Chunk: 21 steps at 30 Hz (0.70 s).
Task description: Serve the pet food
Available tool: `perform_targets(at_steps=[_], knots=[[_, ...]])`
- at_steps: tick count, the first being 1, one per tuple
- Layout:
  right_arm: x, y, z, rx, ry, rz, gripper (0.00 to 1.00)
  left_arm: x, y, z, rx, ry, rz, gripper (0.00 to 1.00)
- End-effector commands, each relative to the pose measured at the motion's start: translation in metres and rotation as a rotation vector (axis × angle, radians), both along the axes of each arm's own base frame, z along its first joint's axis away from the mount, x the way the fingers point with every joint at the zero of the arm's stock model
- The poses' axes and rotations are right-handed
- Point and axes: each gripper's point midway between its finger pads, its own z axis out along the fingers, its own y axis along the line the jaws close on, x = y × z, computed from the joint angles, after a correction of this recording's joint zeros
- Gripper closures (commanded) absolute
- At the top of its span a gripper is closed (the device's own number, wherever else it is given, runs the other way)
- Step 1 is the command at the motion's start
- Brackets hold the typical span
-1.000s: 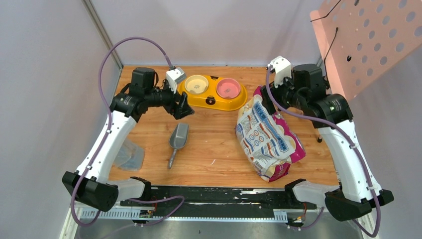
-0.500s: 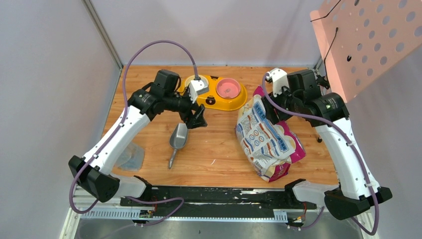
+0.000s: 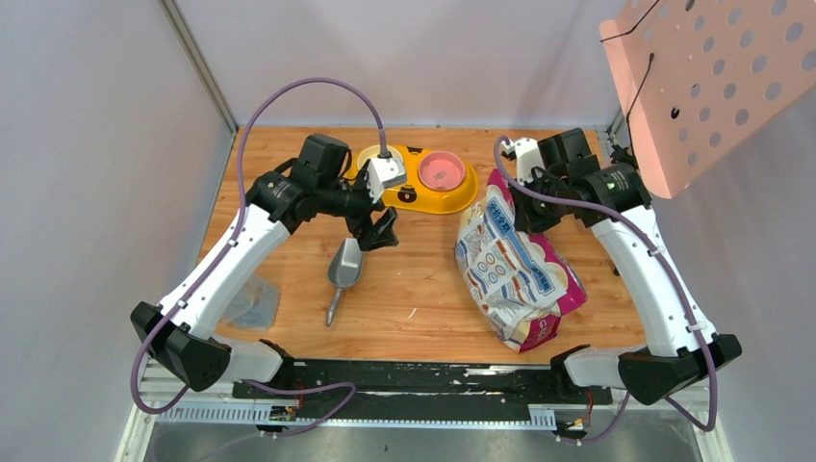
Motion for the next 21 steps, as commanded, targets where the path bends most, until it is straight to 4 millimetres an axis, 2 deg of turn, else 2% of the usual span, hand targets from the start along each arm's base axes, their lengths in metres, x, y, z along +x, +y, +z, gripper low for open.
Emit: perform_targets(at_steps=[1, 3, 9, 12, 17, 21], knots=[[0.002, 0.014, 0.004, 0.068, 0.037, -0.03, 1.0, 0.006, 0.01, 0.02, 0.022, -0.131, -0.006, 0.04], [0.01, 0.019, 0.015, 0.101, 0.01, -0.047, 1.0, 0.007, 0.012, 0.021, 0.034, -0.152, -0.003, 0.04], [0.05, 0.049, 0.081, 0.274, -0.124, -0.09, 1.0, 0.007, 0.018, 0.018, 0.062, -0.176, -0.002, 0.03], [0.063, 0.058, 0.104, 0.333, -0.178, -0.094, 1.0, 0.006, 0.02, 0.018, 0.063, -0.183, 0.0, 0.03], [0.077, 0.067, 0.12, 0.386, -0.223, -0.092, 1.0, 0.004, 0.022, 0.015, 0.065, -0.186, 0.006, 0.03], [0.074, 0.078, 0.126, 0.444, -0.191, -0.075, 1.0, 0.003, 0.023, 0.015, 0.06, -0.18, 0.009, 0.02]])
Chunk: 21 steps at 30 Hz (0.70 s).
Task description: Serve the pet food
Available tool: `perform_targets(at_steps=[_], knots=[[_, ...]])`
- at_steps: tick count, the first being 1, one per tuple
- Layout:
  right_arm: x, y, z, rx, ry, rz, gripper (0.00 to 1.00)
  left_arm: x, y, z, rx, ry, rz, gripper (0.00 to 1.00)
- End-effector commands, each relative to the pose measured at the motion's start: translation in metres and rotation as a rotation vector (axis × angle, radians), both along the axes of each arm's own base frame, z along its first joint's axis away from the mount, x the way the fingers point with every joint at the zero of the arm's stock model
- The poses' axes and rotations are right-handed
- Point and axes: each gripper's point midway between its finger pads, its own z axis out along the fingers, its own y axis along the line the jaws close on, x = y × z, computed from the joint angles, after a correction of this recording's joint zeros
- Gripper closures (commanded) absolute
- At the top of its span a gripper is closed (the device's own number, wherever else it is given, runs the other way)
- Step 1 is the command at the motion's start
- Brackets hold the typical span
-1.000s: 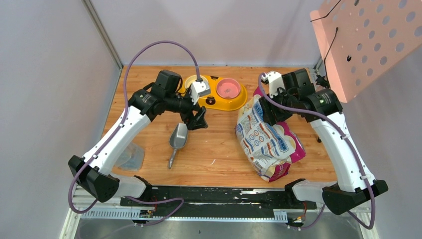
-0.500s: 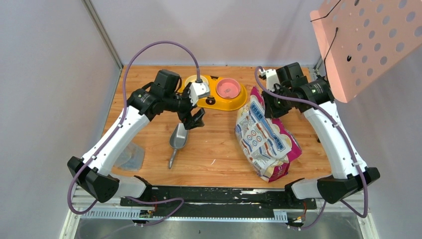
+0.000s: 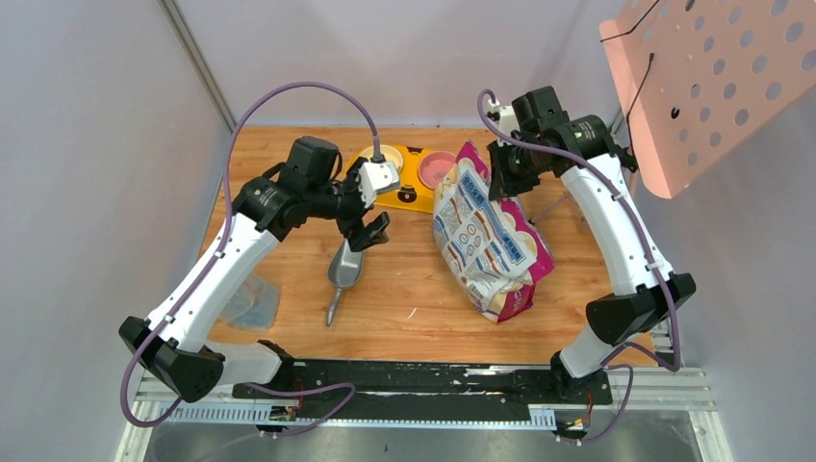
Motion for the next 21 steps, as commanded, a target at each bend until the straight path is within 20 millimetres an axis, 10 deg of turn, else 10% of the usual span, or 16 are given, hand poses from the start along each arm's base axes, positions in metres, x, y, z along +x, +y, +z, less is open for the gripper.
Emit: perform_targets(at_steps=[1, 5, 9, 11, 15, 21], knots=[[0.015, 0.038, 0.108, 0.315, -0.309, 0.033, 1.0, -0.002, 0.001, 0.006, -0.019, -0.025, 0.004, 0.03], [0.005, 0.048, 0.085, 0.333, -0.216, 0.089, 0.96, -0.003, -0.006, 0.005, -0.069, 0.038, 0.042, 0.03], [-0.002, 0.045, 0.079, 0.308, -0.213, 0.131, 0.41, -0.003, -0.016, 0.005, -0.127, 0.114, 0.068, 0.04], [-0.005, 0.039, 0.092, 0.316, -0.247, 0.151, 0.31, -0.002, -0.024, 0.013, -0.171, 0.137, 0.071, 0.05], [-0.01, 0.016, 0.113, 0.355, -0.289, 0.127, 0.33, 0.006, -0.042, 0.041, -0.275, 0.132, 0.058, 0.05], [0.0, -0.028, 0.089, 0.288, -0.271, -0.011, 0.5, 0.034, -0.061, 0.082, -0.344, 0.098, 0.082, 0.13]])
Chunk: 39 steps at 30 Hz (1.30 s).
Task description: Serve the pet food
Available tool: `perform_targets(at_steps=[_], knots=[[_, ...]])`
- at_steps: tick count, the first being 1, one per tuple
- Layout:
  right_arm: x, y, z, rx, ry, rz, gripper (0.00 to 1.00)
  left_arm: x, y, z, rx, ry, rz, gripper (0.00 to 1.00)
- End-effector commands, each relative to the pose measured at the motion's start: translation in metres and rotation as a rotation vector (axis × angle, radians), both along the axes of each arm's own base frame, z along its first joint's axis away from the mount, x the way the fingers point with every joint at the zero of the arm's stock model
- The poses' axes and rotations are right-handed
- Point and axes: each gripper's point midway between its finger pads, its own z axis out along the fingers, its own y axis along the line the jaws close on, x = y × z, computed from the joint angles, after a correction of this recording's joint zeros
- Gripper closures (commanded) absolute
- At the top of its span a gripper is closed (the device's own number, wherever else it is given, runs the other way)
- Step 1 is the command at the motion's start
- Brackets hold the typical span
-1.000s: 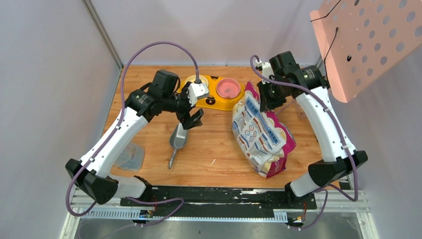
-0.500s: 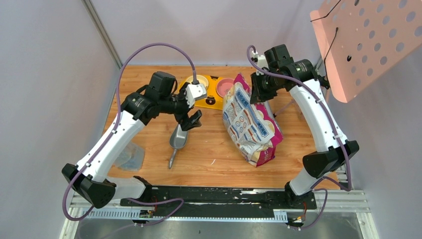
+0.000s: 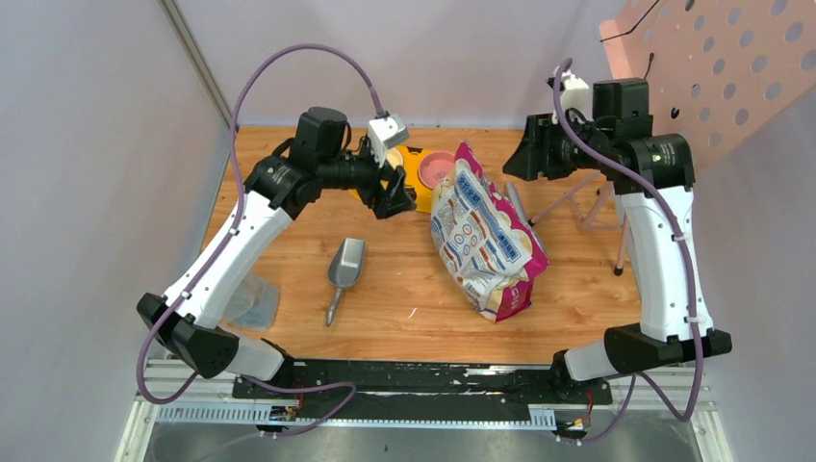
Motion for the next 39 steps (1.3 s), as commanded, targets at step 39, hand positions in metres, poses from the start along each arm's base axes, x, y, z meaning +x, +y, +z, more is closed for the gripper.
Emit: perform_targets(at_steps=[39], knots=[[-0.002, -0.007, -0.061, 0.047, 0.142, 0.236, 0.73, -0.026, -0.099, 0.002, 0.031, -0.349, -0.387, 0.24]])
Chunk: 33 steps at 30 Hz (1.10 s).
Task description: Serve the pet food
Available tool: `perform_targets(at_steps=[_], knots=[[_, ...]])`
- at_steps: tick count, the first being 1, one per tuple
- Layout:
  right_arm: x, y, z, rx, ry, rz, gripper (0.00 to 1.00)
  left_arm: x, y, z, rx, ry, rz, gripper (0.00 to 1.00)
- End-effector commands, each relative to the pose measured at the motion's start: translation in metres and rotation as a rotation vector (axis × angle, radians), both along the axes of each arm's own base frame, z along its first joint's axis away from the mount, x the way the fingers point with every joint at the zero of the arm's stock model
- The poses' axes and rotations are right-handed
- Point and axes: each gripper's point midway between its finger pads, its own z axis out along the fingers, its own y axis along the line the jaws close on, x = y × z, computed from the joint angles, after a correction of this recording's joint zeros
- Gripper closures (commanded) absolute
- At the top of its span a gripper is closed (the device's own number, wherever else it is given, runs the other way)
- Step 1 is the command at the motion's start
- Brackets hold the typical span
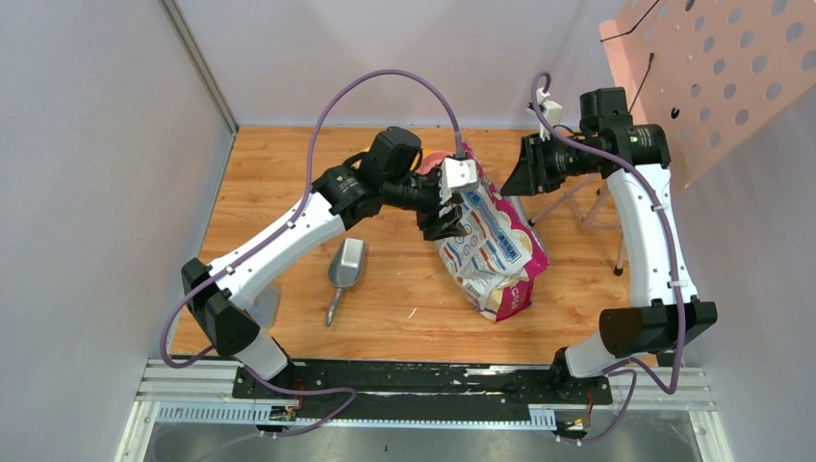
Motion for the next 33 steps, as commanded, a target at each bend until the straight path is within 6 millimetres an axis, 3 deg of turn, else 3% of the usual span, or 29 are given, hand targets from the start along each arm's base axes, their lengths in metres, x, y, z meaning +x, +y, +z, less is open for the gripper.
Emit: perform_targets(at_steps=[1, 12, 33], knots=[[0.008, 0.0, -0.003, -0.004, -0.023, -0.003, 0.75, -0.002, 0.01, 0.012, 0.001, -0.1, -0.014, 0.24], [0.014, -0.002, -0.007, -0.013, -0.012, -0.022, 0.82, -0.002, 0.006, 0.014, -0.015, -0.077, 0.001, 0.24], [0.031, -0.008, -0.01, -0.033, -0.012, -0.068, 0.81, -0.004, 0.003, 0.012, -0.025, -0.05, -0.002, 0.23]])
